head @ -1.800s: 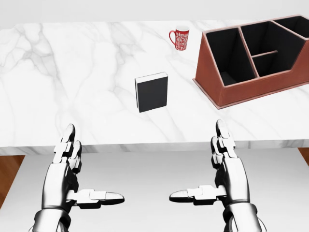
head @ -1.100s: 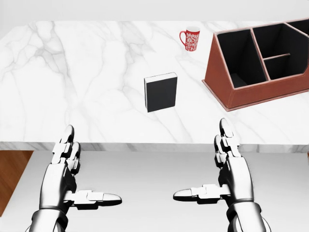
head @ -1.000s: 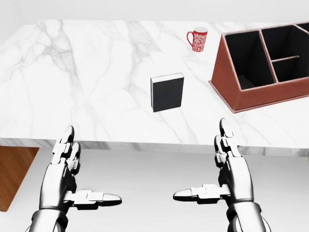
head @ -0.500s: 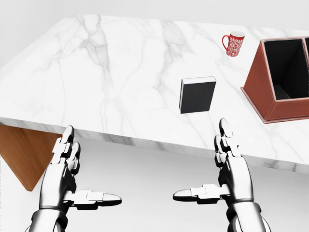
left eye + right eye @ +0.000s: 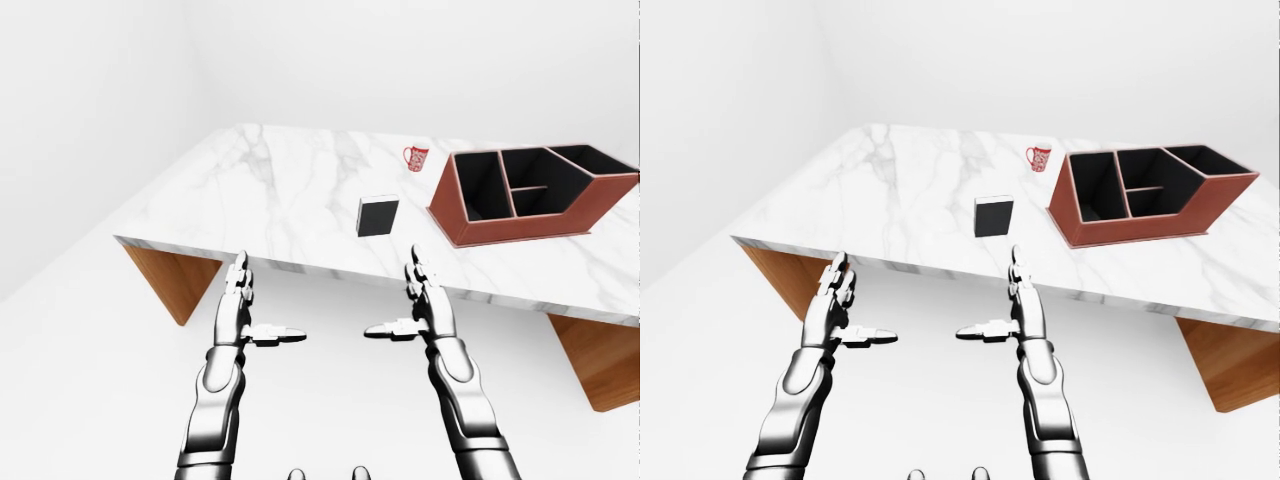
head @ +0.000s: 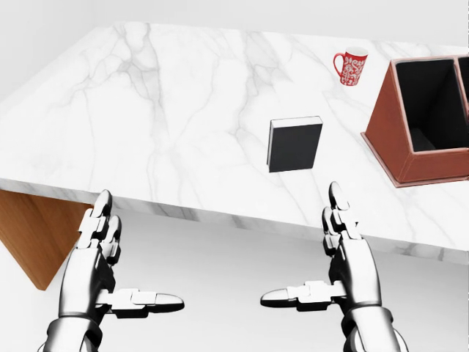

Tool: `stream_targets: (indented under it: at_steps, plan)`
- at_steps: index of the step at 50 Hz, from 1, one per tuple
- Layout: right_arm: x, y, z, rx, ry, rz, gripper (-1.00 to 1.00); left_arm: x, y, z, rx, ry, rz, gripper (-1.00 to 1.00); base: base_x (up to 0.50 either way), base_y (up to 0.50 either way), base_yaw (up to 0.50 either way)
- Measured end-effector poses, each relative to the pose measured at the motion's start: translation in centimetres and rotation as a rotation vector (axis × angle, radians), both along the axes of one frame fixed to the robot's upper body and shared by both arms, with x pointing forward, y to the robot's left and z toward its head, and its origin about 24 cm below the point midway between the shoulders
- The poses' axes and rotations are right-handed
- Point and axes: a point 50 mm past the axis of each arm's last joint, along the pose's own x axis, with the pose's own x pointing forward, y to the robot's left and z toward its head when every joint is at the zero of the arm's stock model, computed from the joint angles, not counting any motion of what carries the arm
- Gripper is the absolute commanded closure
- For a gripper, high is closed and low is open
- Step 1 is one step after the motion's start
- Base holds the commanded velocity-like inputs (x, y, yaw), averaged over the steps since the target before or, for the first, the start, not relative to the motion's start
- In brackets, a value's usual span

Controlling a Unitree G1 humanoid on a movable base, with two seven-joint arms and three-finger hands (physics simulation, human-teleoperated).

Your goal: Pick up the book and place it in the right compartment of the caddy.

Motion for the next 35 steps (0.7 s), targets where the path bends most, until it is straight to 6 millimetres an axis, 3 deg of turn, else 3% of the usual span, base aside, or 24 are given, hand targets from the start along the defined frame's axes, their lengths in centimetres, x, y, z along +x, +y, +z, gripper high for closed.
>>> stream_targets:
  at_steps: [35]
  plan:
    - [-0.02, -0.04, -0.05, -0.005, 0.007, 0.001, -1.0, 0.0, -0.1, 0.03, -0.003, 0.0, -0.003, -1.0, 0.07, -0.3, 0.0]
